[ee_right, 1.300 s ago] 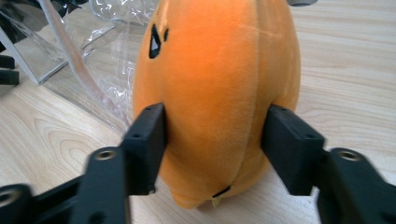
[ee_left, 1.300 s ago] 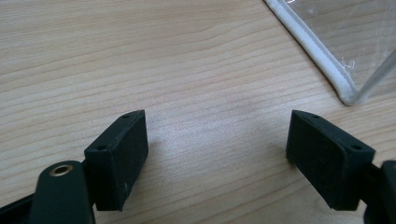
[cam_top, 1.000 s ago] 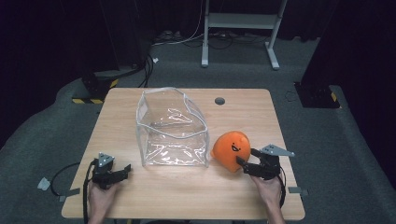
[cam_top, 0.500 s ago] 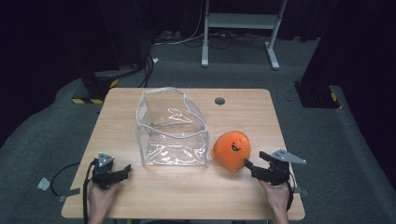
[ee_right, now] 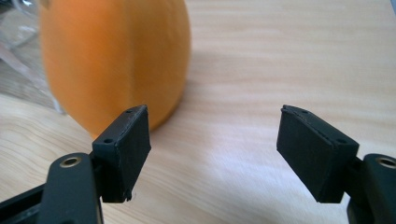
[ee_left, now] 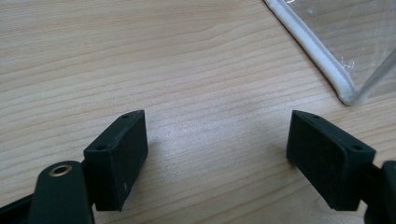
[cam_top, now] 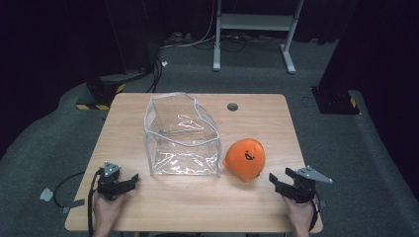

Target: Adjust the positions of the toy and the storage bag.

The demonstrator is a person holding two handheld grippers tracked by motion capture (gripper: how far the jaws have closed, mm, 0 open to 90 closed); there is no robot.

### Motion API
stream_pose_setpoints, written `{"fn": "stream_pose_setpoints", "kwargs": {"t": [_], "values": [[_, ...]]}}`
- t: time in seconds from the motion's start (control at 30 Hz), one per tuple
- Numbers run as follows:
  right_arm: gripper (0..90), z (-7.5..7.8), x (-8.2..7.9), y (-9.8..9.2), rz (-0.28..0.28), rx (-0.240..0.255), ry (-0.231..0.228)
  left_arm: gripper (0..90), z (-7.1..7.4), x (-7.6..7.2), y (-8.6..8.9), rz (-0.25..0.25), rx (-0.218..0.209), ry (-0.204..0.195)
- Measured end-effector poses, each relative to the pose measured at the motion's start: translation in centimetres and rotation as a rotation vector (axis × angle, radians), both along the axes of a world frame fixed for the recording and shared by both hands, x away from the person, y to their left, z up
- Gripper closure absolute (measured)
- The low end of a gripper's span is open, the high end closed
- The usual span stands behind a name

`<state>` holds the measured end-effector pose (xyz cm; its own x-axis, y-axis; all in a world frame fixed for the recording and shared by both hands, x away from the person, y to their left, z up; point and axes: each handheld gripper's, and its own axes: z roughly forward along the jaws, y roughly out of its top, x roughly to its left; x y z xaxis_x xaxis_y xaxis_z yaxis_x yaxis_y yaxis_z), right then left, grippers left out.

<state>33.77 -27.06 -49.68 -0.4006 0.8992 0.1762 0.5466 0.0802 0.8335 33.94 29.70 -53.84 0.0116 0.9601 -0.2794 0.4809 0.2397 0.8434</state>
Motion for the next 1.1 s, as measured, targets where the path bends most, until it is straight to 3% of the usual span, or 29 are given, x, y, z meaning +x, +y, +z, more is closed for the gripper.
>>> {"fn": "stream_pose_setpoints", "kwargs": {"t": [0.27,0.63,0.83,0.97,1.1], "values": [[24.9,-2.0,0.6,-0.5,-0.046,-0.060,0.082,20.5,0.0,0.0,0.0,0.000,0.000,0.000],[25.5,-2.6,1.0,-0.2,-0.071,-0.119,0.133,20.5,0.0,0.0,0.0,0.000,-0.001,-0.001],[25.5,-2.6,1.0,0.7,-0.101,-0.231,0.125,20.5,0.0,0.0,0.0,0.001,0.000,-0.001],[24.1,-2.6,1.0,0.3,-0.081,-0.167,0.134,20.4,0.0,0.0,0.0,0.000,0.000,0.000],[23.3,-2.3,0.5,0.5,-0.056,-0.141,0.136,20.4,0.0,0.0,0.0,0.002,0.000,0.000]]}}
